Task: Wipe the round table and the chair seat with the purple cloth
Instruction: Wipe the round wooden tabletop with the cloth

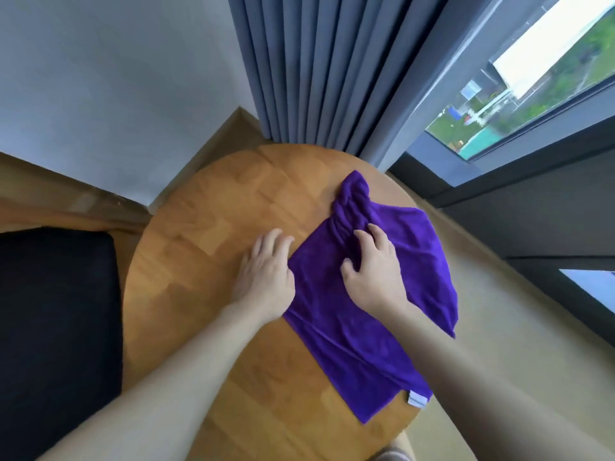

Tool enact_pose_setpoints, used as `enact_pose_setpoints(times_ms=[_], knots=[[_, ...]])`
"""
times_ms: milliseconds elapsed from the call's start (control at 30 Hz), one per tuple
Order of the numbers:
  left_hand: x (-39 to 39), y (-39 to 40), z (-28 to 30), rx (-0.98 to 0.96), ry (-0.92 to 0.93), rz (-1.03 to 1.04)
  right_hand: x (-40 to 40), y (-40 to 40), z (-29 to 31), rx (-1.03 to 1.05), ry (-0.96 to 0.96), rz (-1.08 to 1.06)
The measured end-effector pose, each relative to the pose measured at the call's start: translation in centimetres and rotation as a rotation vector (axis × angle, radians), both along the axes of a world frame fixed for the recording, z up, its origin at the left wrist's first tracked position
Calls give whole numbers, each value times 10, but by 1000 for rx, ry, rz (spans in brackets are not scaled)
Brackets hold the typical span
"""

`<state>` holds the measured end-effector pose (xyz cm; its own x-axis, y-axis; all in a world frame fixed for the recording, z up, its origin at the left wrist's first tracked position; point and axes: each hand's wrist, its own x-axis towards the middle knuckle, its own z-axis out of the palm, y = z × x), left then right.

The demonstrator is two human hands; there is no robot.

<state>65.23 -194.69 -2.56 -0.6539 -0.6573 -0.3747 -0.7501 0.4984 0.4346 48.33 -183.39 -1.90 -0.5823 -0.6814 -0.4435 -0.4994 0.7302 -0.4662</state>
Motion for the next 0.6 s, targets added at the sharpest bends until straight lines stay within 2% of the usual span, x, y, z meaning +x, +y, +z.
enact_pose_setpoints(times_ms=[100,167,300,367,433,600], knots=[[-5,-28,-30,-99,3,-250,17,-13,-30,2,166,-15],[-8,-39,-44,-133,39,-341,19,-24,-45,21,224,-64],[-7,-41,-63,-244,124,-351,23,-49,-67,77,363,-192],[-6,-40,-68,-276,144,-344,33,-51,-72,66,394,-181],[-6,-40,-68,-282,159,-347,42,-37,-71,45,403,-48],[-7,-42,-63,-277,137,-351,20,32,-73,-5,474,455]])
